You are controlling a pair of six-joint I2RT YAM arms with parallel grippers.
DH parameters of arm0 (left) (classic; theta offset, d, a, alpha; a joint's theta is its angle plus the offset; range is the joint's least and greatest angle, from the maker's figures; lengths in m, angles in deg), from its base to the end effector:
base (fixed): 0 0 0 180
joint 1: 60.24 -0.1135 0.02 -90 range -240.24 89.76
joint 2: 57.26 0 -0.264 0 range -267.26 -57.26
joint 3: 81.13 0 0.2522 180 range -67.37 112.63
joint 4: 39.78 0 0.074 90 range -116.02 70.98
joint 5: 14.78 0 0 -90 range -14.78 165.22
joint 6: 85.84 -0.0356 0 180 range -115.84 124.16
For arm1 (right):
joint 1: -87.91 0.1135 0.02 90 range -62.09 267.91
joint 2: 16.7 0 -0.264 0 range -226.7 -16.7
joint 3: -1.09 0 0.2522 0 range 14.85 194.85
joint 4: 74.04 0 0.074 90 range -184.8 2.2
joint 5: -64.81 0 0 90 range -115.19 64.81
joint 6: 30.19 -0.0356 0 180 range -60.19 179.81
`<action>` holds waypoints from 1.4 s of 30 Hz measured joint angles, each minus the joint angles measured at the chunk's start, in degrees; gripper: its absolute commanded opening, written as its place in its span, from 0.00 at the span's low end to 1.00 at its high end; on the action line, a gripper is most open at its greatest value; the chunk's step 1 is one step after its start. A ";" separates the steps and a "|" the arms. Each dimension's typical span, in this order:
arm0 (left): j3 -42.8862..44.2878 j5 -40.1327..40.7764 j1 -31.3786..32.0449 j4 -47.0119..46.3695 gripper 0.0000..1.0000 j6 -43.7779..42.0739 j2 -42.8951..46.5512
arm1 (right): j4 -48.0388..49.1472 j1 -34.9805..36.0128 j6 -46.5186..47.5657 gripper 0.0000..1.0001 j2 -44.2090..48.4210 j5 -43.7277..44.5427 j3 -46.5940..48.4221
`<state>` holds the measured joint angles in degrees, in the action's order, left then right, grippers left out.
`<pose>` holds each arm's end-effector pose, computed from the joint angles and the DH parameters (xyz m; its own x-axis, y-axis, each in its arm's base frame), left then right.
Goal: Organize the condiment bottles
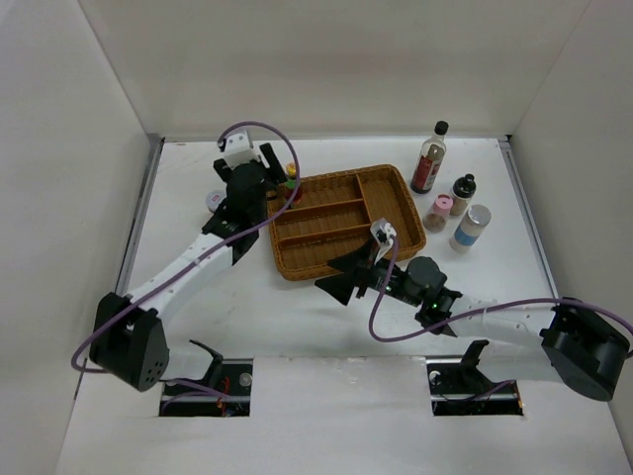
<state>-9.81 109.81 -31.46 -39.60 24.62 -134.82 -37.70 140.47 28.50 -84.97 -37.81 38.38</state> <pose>0.2871 -0.1347 0.3323 -0.0575 -0.2967 -0.9532 -0.1262 0.9493 -0.2879 0.1438 0.2006 0.2391 -0.4228 0.2819 -0.8612 -0.8045 0.3207 0.5000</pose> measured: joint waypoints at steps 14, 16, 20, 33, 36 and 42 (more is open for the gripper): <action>-6.86 1.42 -12.52 8.50 0.80 5.81 -1.73 | 0.00 0.00 -0.04 0.99 0.00 0.02 0.00; -7.08 1.42 -13.86 9.22 0.80 6.16 -3.91 | 0.00 0.00 -0.02 1.00 0.00 0.02 0.00; -6.88 1.20 -16.28 9.31 0.80 6.47 -8.61 | 0.00 0.00 -0.02 1.00 0.00 0.02 0.00; -0.31 -0.76 -19.76 9.18 0.68 6.58 -18.73 | 0.00 0.00 -0.02 1.00 0.00 0.02 0.00; 0.83 -0.81 -20.41 8.68 0.61 6.56 -20.04 | 0.00 0.00 -0.02 1.00 0.00 0.02 0.00; 0.02 -0.92 -20.85 6.82 0.40 6.58 -20.37 | 0.00 0.00 -0.02 1.00 0.00 0.02 0.00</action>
<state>-9.79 108.89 -52.31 -32.78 31.20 -155.19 -37.70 140.47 28.48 -84.97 -37.79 38.38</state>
